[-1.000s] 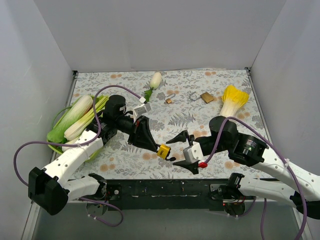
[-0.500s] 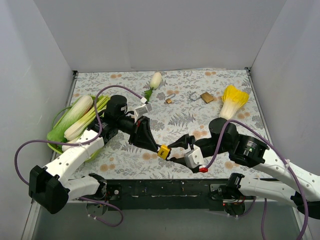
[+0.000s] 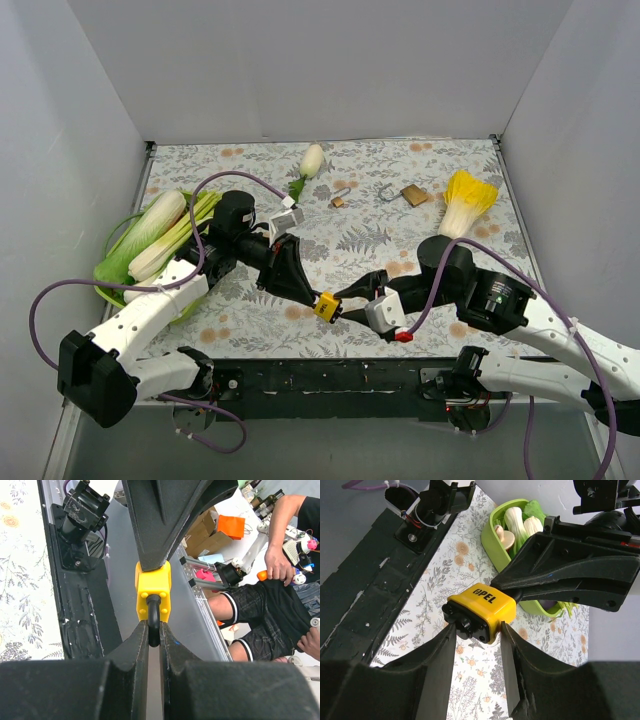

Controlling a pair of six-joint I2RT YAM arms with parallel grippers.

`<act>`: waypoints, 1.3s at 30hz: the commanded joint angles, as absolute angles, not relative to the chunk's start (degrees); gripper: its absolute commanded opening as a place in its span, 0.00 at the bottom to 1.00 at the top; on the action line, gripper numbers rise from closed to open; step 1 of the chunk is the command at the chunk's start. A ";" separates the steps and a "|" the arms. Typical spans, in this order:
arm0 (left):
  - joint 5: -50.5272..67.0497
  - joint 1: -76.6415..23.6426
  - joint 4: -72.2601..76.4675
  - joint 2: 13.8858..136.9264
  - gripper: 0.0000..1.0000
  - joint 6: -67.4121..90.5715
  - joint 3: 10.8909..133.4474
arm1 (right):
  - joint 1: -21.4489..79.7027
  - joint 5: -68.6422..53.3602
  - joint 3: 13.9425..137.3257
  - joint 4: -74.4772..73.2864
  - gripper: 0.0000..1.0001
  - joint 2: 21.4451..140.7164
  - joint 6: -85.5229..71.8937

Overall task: Lock with the key
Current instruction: Adjust the lock.

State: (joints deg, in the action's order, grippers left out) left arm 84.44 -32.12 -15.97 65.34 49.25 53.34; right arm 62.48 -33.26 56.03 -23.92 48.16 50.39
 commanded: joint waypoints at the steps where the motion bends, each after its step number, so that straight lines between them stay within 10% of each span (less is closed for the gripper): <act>1: 87.10 -32.69 -13.98 65.04 0.00 50.01 55.72 | 63.54 -33.49 56.34 -20.92 0.46 49.04 48.52; 20: 85.61 -34.28 -8.79 64.78 0.00 56.33 53.53 | 64.07 -29.27 55.20 -16.88 0.29 51.15 40.87; 28: 84.73 -34.02 2.01 63.63 0.00 66.70 49.57 | 64.07 -27.95 52.74 -16.96 0.53 49.92 39.99; 39: 83.76 -33.57 7.12 63.63 0.00 71.19 48.78 | 64.07 -26.28 52.12 -14.33 0.51 49.83 36.14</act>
